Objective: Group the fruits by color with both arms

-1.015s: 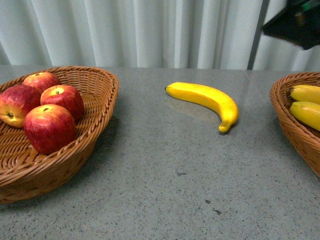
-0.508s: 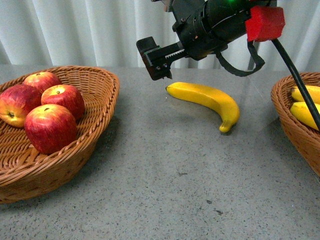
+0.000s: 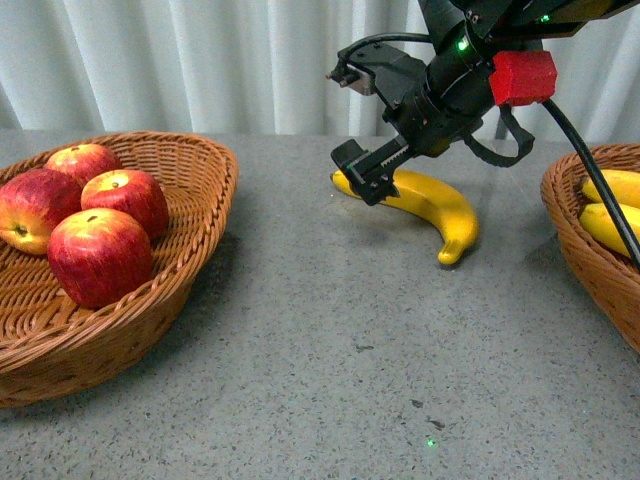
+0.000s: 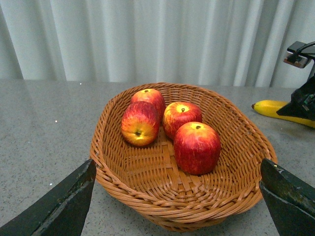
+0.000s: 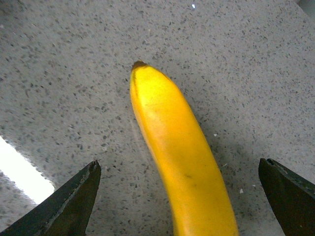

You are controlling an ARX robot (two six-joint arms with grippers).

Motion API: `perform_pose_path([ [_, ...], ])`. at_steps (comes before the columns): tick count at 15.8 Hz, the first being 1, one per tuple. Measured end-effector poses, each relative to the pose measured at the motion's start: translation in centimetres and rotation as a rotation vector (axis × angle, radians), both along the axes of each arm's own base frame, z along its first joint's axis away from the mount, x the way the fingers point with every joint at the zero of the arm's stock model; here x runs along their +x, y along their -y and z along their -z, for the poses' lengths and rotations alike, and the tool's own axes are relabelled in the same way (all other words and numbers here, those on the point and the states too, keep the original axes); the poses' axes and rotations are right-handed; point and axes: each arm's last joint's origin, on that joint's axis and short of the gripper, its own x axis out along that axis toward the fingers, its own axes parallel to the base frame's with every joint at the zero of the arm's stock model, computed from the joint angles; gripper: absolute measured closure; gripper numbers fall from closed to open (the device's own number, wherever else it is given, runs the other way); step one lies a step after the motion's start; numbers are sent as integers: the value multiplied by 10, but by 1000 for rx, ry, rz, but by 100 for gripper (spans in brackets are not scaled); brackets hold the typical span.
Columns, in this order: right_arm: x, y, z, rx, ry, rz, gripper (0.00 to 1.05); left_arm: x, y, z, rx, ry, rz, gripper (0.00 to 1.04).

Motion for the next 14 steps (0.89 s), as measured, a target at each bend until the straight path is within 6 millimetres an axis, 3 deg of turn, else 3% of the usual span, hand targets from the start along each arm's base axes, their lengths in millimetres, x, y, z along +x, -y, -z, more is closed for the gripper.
perform_pose_path([
  [5, 13, 1, 15, -105, -81, 36, 7, 0, 0, 0, 0, 0, 0, 7],
  [9, 18, -1, 13, -108, -94, 46, 7, 0, 0, 0, 0, 0, 0, 7],
  [14, 18, -3, 16, -105, -69, 43, 48, 0, 0, 0, 0, 0, 0, 7],
])
